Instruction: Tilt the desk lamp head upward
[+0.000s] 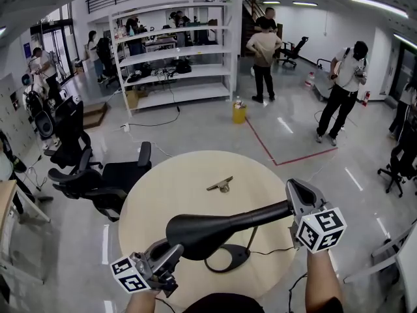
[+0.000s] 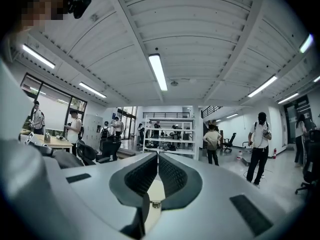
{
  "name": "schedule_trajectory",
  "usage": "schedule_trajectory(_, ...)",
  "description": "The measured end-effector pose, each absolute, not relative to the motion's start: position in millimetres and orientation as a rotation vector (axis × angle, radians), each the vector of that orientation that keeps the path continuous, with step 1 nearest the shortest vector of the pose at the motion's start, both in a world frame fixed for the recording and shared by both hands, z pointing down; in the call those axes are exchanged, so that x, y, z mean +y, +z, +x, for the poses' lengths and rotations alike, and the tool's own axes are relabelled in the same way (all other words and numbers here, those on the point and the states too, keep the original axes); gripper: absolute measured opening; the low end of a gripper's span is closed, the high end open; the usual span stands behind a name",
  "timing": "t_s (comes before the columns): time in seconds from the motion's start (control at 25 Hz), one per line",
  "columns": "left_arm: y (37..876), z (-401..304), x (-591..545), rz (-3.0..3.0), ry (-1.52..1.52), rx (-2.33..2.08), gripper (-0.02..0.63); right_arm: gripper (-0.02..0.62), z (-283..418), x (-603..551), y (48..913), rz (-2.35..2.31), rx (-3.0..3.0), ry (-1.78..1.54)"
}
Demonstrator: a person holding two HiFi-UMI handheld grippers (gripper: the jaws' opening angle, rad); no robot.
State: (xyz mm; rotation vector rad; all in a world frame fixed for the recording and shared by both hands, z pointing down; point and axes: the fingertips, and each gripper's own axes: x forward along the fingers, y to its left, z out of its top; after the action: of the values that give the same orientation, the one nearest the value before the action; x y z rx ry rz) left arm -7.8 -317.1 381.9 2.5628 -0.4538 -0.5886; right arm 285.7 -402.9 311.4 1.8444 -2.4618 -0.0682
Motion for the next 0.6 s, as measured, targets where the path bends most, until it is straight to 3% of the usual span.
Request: schedule_trajectory(0.6,317.9,0.3,-310.9,2.681,-0.633,-0.44,0.141,0.017,294.0,-395.4,351.4,1.82,-2.526,0.096)
